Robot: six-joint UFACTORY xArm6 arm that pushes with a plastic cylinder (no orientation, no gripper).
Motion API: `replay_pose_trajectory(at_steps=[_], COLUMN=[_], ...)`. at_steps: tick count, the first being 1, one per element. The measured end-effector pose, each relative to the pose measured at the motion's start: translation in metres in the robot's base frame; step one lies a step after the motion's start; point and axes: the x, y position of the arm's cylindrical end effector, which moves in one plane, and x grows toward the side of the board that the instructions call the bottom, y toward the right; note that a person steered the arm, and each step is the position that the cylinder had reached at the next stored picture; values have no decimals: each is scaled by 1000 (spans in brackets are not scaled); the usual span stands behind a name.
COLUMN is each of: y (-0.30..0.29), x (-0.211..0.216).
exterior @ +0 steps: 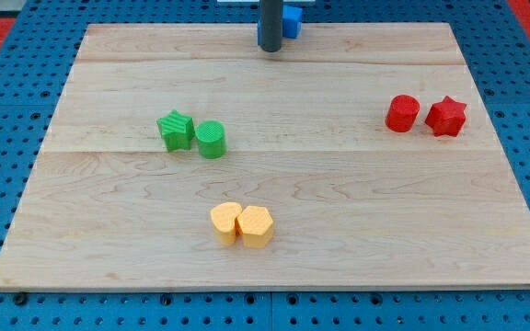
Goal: Slide the yellow hexagon along with the yellow heart left and a bit up
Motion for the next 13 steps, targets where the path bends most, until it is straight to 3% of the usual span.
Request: replay_pose_trajectory(at_steps=[5,9,10,11,12,13], y=[0,-4,13,36,83,95], x=[2,35,65,138,238,281])
